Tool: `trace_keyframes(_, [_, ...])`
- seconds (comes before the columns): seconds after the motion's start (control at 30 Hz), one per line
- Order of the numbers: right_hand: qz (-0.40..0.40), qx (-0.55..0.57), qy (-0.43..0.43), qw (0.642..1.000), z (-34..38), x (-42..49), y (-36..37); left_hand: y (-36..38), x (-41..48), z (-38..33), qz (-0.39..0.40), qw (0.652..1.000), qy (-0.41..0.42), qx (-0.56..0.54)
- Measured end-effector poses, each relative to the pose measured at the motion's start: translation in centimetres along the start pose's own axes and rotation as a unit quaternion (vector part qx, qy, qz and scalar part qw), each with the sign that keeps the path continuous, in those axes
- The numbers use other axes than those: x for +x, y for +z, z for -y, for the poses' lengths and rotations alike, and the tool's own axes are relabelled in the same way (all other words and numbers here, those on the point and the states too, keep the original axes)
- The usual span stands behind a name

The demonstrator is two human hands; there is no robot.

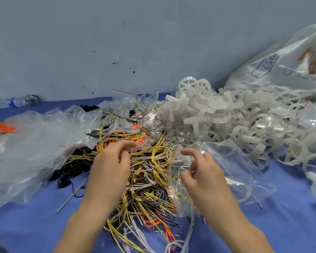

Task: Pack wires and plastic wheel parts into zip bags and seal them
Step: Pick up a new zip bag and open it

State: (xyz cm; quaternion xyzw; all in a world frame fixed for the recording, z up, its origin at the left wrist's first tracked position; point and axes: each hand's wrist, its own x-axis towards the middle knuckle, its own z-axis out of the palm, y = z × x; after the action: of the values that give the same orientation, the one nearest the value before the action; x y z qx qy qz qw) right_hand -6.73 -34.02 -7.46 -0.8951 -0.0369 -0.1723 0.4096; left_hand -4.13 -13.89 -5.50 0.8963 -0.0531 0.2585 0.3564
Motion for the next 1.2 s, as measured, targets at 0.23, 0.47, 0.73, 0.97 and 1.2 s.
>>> trace_keyframes(0.23, [0.056, 0.123, 0.066, 0.989, -1.4, 0.5, 0.1, -0.7, 1.2, 6.8, 0.031, 0.964, -0.046, 0.258])
trace_keyframes(0.47, [0.051, 0.080, 0.082, 0.992, -1.1, 0.0, 0.9, -1.6, 1.1, 7.2, -0.025, 0.968, 0.023, 0.247])
trace_keyframes(0.73, [-0.041, 0.037, 0.012, 0.998, 0.6, 0.3, 0.6, -4.6, 0.9, 4.2, -0.157, 0.982, 0.102, 0.030])
trace_keyframes(0.97, [-0.128, -0.081, -0.217, 0.964, 6.7, 1.1, -0.2, -4.9, 0.3, 1.7, -0.022, 0.964, 0.237, 0.115])
trace_keyframes(1.2, [0.036, 0.056, -0.130, 0.989, 6.0, 0.5, 4.0, -2.4, -1.2, -0.1, -0.057, 0.986, 0.119, -0.098])
